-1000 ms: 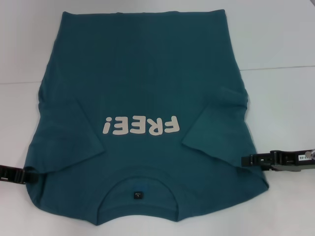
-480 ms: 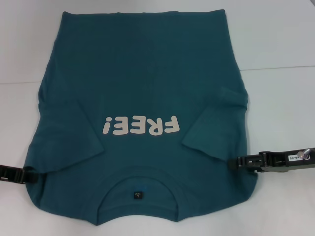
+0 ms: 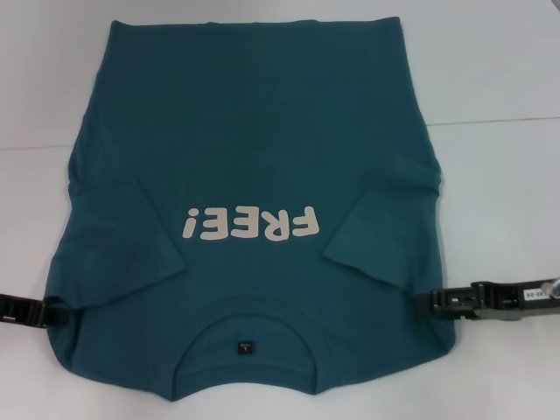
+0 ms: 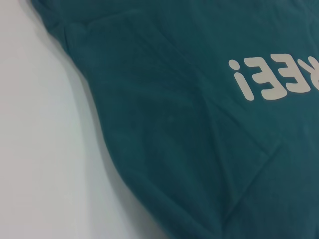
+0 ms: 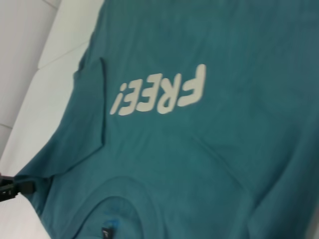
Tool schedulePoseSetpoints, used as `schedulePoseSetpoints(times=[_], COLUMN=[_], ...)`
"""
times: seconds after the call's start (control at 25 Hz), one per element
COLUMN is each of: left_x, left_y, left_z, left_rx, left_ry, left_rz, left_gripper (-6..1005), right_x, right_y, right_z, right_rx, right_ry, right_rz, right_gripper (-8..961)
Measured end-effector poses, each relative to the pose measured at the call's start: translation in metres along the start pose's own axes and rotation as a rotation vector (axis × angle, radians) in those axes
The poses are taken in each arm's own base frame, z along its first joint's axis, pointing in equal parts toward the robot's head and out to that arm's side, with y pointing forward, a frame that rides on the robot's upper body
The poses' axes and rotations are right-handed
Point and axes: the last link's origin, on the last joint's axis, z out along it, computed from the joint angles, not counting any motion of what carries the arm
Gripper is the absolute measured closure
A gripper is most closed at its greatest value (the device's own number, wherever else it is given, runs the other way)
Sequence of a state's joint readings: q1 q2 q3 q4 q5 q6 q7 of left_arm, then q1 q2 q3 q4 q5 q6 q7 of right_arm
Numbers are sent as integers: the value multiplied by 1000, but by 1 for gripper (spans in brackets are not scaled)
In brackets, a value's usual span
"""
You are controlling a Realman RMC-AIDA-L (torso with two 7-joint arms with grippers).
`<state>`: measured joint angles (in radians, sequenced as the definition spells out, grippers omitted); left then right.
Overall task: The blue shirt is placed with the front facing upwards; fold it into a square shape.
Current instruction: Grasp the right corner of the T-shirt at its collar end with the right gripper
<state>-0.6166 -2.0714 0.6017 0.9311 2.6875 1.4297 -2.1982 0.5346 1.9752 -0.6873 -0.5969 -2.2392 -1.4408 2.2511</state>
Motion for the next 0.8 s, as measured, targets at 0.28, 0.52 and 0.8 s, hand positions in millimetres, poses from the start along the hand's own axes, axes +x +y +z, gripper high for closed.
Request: schedulePoseSetpoints(times=[0.28, 0.52, 0.8], left_x=[1, 2, 3], left_y=[1, 2, 2], left_z=[0, 0, 0], left_rx=[-6, -14, -15], left_ry=[7, 20, 20], left_rz=[-1, 0, 5], left_gripper=[976, 976, 977], right_x=[12, 14, 14], right_y=[-14, -17, -14], right_z=[-14, -19, -14], right_rx=[30, 31, 21], right_ry=[-26, -51, -40], right_rz=[41, 55, 47], right_gripper=[125, 127, 128])
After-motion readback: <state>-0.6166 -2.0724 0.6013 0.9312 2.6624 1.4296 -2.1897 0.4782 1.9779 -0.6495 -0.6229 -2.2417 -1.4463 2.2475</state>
